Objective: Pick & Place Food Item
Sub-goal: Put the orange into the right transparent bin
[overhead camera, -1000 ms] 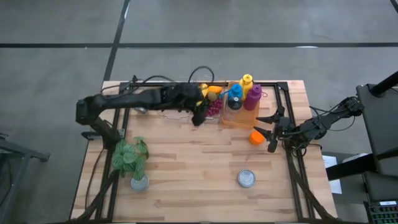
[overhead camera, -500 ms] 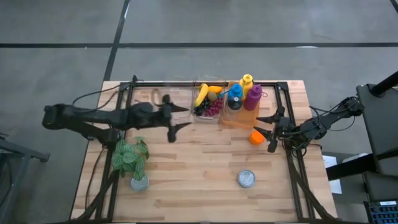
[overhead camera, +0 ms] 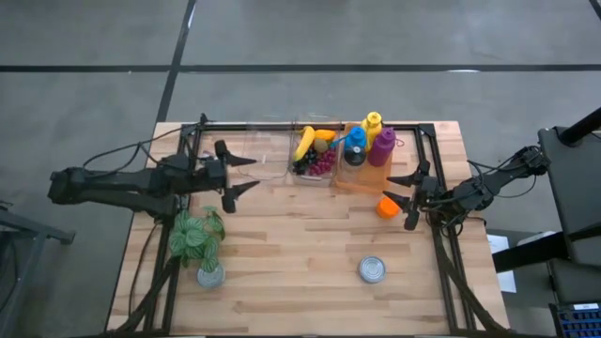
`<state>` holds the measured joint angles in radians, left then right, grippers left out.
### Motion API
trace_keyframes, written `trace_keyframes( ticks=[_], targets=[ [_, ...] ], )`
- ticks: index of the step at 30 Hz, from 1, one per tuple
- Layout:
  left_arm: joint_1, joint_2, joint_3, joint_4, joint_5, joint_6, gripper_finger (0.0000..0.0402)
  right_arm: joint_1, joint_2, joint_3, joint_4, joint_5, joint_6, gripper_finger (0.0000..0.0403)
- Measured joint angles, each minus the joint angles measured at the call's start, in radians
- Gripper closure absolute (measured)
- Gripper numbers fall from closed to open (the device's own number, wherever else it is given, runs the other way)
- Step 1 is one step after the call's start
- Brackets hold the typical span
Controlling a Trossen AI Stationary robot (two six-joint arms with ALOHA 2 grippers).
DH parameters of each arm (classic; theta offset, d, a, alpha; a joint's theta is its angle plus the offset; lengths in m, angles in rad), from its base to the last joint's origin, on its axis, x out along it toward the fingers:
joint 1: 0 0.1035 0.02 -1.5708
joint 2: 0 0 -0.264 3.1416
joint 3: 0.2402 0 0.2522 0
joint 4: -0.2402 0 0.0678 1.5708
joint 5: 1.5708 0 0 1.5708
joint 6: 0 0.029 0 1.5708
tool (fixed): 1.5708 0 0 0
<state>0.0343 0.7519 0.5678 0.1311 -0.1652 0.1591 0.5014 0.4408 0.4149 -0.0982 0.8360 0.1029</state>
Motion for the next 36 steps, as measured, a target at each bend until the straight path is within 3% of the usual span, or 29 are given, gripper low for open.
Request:
trace_keyframes(
  ticks=[36],
  targets=[
    [0.0,0.003,0.001,-0.006,0.0,-0.03,0.0125,0.0,0.0,0.0,0.0,0.0,0.0,0.0213]
  ],
)
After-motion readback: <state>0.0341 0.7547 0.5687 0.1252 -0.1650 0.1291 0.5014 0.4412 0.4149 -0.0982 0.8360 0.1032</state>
